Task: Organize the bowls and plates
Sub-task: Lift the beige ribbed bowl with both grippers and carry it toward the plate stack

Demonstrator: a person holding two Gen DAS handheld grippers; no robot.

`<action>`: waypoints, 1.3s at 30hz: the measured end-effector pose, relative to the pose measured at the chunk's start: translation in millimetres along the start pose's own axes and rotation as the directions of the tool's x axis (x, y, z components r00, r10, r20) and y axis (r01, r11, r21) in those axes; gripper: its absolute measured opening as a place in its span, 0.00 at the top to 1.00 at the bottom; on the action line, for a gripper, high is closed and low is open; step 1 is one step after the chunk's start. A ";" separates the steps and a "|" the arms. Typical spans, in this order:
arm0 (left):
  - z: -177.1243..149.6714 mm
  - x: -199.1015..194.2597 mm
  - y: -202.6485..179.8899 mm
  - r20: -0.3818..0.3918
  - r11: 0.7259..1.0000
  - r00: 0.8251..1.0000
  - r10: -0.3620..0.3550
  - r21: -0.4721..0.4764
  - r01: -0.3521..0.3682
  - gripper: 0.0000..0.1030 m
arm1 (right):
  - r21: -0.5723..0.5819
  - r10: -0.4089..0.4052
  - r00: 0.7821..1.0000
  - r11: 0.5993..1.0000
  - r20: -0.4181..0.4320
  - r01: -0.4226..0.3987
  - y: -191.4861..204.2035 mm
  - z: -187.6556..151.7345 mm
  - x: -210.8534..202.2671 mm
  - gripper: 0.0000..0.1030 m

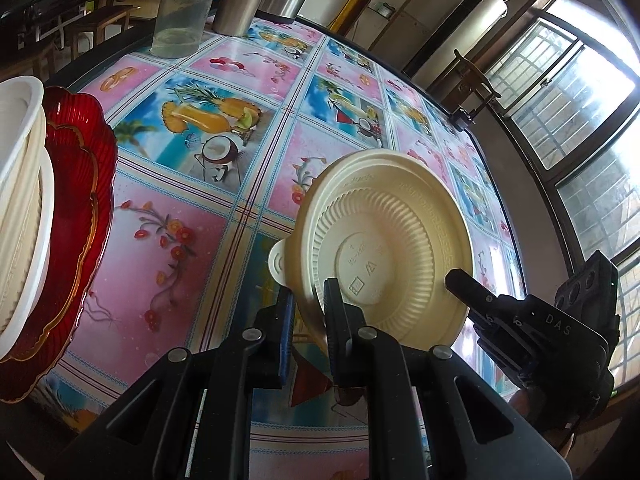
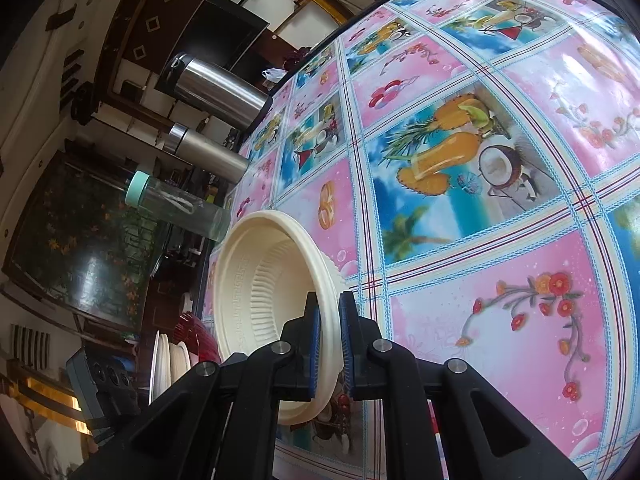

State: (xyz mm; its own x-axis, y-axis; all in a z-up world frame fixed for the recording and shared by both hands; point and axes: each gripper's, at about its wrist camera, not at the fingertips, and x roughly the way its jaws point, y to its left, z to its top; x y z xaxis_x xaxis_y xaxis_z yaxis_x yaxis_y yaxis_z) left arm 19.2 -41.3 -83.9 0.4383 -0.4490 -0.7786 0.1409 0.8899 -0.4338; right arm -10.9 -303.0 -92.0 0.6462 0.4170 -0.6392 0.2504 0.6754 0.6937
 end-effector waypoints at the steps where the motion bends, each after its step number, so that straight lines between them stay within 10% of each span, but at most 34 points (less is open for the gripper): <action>1: -0.4 -0.8 0.2 0.001 1.000 1.000 -0.001 0.001 0.001 0.88 | -0.001 0.001 1.000 1.000 0.001 -0.001 0.4 -0.9 -0.6 0.90; 39: -1.7 -52.5 -17.4 0.236 0.984 0.966 0.104 0.116 -0.134 0.88 | -0.047 0.086 0.996 0.995 0.011 -0.086 31.6 -11.7 -18.9 0.90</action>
State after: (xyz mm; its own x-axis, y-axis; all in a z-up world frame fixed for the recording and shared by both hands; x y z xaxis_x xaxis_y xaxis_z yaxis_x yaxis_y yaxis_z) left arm -7.8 -33.3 -36.2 0.6478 -0.3225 -0.6902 0.1831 0.9453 -0.2698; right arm -23.6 -282.4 -61.8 0.6736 0.4666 -0.5732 0.1599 0.6652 0.7293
